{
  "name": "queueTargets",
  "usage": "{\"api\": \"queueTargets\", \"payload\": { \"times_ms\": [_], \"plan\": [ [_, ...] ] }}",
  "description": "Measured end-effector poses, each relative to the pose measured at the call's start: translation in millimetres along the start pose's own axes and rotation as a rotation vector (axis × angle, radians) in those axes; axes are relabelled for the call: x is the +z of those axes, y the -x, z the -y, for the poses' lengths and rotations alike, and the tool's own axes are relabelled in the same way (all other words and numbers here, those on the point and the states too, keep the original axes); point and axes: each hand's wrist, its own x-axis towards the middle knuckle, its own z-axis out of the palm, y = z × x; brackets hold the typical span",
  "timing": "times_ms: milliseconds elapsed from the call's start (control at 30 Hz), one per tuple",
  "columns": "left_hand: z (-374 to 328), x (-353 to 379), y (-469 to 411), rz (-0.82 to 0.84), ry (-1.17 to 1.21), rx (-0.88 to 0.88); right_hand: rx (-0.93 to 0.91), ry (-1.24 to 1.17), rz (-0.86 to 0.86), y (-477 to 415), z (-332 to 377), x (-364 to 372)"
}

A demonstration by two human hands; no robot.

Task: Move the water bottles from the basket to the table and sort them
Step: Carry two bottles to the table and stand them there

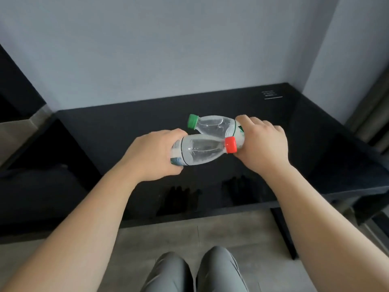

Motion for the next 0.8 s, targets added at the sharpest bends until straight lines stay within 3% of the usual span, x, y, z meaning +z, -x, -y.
{"api": "queueTargets", "payload": {
  "times_ms": [233, 533, 800],
  "plan": [
    [-23.6, -2.7, 2.8, -0.142, 0.474, -0.035, 0.242, -0.349, 0.093, 7.6, 2.0, -43.4],
    [-56.0, 19.9, -12.8, -0.285, 1.057, -0.124, 0.451, -1.117, 0.114, 17.4, -4.2, -50.3],
    [-63.5, 63.8, -39.6, -0.256, 1.192, -0.156, 0.481, -1.246, 0.151, 23.6, -23.8, -16.8]
  ]
}}
